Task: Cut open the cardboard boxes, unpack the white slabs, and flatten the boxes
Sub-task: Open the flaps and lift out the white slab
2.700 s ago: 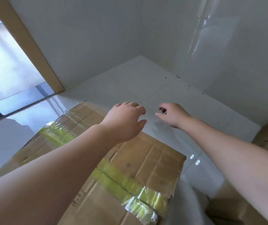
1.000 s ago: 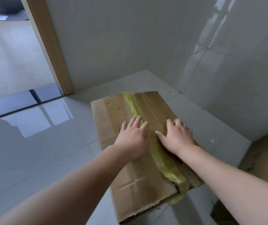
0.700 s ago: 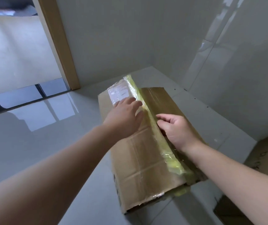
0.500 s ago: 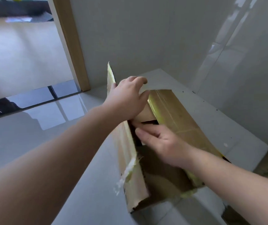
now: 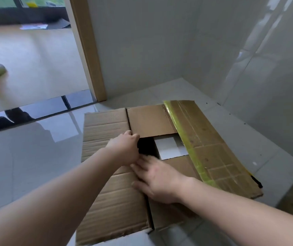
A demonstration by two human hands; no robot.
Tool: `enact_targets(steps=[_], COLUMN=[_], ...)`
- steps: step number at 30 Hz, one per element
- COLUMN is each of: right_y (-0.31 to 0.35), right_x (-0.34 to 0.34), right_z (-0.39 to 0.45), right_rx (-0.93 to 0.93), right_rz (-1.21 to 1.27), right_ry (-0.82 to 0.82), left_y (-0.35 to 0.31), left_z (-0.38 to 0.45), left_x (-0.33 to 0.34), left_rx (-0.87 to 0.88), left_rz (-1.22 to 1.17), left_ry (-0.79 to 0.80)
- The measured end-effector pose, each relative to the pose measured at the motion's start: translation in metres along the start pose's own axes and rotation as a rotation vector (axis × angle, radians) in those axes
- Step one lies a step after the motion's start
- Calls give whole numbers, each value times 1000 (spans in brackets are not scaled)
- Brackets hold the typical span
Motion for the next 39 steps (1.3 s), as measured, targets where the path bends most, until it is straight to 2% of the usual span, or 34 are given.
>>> enact_targets(steps=[2, 4, 6, 8, 12, 15, 20, 25, 27, 30, 33, 36, 39], right_y=[-21, -41, -56, -67, -77, -86, -110, -158, -175, -195, -203, -200, -200], right_x=[-5, -8, -11, -16, -35, -58, -101, -97, -81, -54, -27, -4, 8], right_z=[-10, -21, -33, -46, -65, -79, -113, -157, -169, -181, -184, -176, -169], right_rx=[193, 312, 366, 354, 286, 334, 590, 868, 918, 999, 1058, 1111, 1144], right_rz=[-79, -221, -334, -398, -497, -557, -647, -700, -653, -452, -134, 278, 473], right_ry=[15, 175, 329, 389, 336, 276, 254, 392, 410, 375, 323, 198, 147], left_y=[1, 1, 1, -1, -9, -23, -56, -82, -89, -98, -104, -108, -109], left_z=[2, 4, 7, 8, 11, 12, 14, 17, 17, 17, 15, 12, 9], left_x=[3, 5, 9, 11, 12, 11, 14, 18, 19, 23, 26, 27, 30], left_rx=[1, 2, 3, 12, 82, 125, 177, 231, 244, 253, 257, 261, 266], left_rz=[1, -18, -14, 3, 29, 1, -5, -21, -24, -55, -58, -34, -13], left_ry=[-17, -7, 8, -8, -118, -158, -160, -191, -206, -206, -201, -206, -185])
Point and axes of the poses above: each hand's wrist, its own z-axis towards the middle knuckle, its own x-axis out of the palm, y = z × x, the point moved 3 cm from there along z, towards the middle knuckle, and after that the axes turned 9 degrees about -x, right-handed, at the moved point
